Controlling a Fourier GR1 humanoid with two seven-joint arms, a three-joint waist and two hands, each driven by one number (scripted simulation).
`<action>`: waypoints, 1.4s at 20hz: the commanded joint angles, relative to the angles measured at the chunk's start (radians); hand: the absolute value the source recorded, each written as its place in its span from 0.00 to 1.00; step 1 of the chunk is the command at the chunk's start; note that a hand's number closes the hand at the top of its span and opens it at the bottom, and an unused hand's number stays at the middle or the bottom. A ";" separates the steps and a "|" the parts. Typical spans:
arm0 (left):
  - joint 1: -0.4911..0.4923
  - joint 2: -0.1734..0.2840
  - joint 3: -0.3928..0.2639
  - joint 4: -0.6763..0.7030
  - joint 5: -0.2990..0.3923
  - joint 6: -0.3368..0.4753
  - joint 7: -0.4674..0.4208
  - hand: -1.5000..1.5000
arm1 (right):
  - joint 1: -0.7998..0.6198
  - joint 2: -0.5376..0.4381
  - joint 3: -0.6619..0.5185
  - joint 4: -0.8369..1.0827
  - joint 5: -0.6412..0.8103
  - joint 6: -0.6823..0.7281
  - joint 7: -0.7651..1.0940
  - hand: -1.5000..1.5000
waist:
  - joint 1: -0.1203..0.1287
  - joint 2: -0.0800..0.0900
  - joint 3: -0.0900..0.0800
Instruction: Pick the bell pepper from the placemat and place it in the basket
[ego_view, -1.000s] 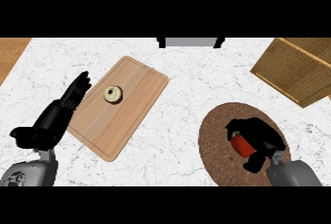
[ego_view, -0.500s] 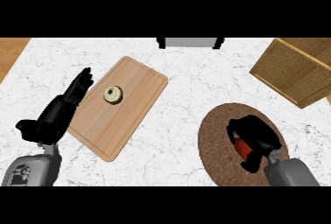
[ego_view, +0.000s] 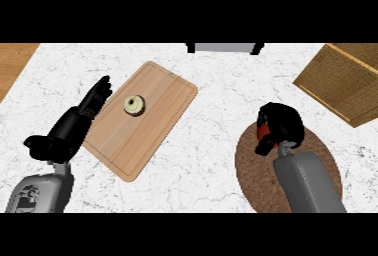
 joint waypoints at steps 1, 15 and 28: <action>0.015 -0.022 -0.018 0.014 -0.006 0.004 -0.022 0.50 | -0.136 0.055 -0.049 0.038 -0.152 -0.150 0.188 1.00 | 0.023 0.005 0.009; 0.040 0.022 0.032 -0.022 0.020 -0.015 -0.003 0.50 | -0.400 0.057 0.197 -0.132 -0.170 -0.654 0.541 1.00 | -0.015 -0.009 0.006; 0.004 -0.006 0.008 -0.053 -0.001 0.010 0.072 0.50 | -0.603 -0.068 -0.052 -0.032 -0.064 -0.447 0.589 1.00 | -0.026 -0.006 0.006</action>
